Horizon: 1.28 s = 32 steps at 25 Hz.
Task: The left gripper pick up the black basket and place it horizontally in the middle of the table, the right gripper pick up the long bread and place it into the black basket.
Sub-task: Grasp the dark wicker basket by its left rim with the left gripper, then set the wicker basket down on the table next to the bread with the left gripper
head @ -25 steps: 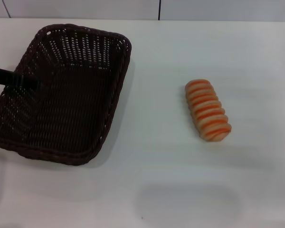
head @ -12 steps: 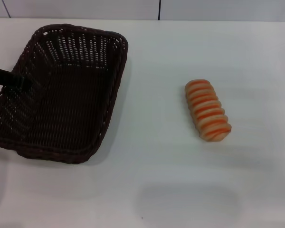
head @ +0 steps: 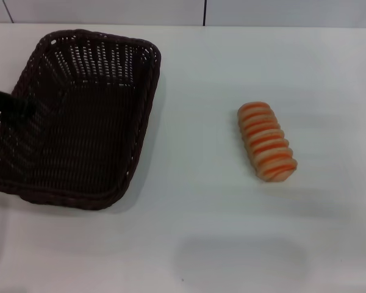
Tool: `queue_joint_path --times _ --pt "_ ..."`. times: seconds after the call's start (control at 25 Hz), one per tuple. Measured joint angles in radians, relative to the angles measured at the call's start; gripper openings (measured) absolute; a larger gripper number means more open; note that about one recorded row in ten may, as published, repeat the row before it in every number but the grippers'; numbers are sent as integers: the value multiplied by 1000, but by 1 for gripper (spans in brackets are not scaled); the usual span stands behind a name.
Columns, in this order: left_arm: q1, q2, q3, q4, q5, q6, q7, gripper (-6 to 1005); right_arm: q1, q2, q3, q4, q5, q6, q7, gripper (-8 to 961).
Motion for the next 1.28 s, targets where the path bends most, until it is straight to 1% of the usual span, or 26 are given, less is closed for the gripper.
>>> queue_joint_path --times 0.16,0.24,0.28,0.32,0.4,0.44,0.52,0.56,0.64,0.68,0.72,0.76,0.84,0.88,0.92,1.0,1.16,1.28 --pt "-2 1 -54 -16 -54 -2 79 223 -5 1 -2 8 0 0 0 724" --pt "-2 1 -54 -16 -54 -2 79 221 -8 1 -2 11 0 0 0 724" --pt "-4 1 -74 -23 -74 -4 108 220 -11 2 -3 13 0 0 0 724" --pt "-4 1 -74 -23 -74 -4 108 219 -14 2 -3 15 0 0 0 724" --pt "-12 3 -167 -62 -170 -26 240 217 -20 2 -4 21 1 0 1 724" --pt "-14 4 -180 -67 -185 -34 262 216 -23 2 -4 23 2 0 1 724" --pt "-30 8 -242 -84 -243 -83 367 208 -32 3 -4 28 6 0 1 724" --pt "-35 10 -254 -85 -256 -95 390 205 -32 3 -4 28 6 0 1 724" --pt "-56 20 -293 -85 -300 -145 460 197 -39 3 -3 29 7 -3 1 724" --pt "-69 29 -313 -79 -324 -174 490 197 -43 3 -3 29 7 -6 1 724" --pt "-93 45 -341 -66 -370 -226 540 197 -50 5 -3 30 8 -10 2 724" --pt "-93 45 -341 -66 -370 -226 540 197 -50 5 -3 30 8 -10 2 724" --pt "-112 63 -351 -60 -415 -280 592 197 -59 6 -3 33 9 -11 2 724" --pt "-117 68 -350 -60 -433 -303 616 197 -63 6 -3 34 9 -12 2 724" --pt "-125 74 -348 -60 -455 -340 653 197 -72 8 -4 36 9 -12 2 724" --pt "-142 81 -345 -62 -491 -415 723 197 -77 8 -5 38 9 -12 2 724" --pt "-191 78 -340 -54 -520 -566 841 197 -94 10 -11 42 9 -19 3 724" --pt "-224 73 -329 -27 -519 -606 870 196 -106 10 -19 44 9 -32 3 724"
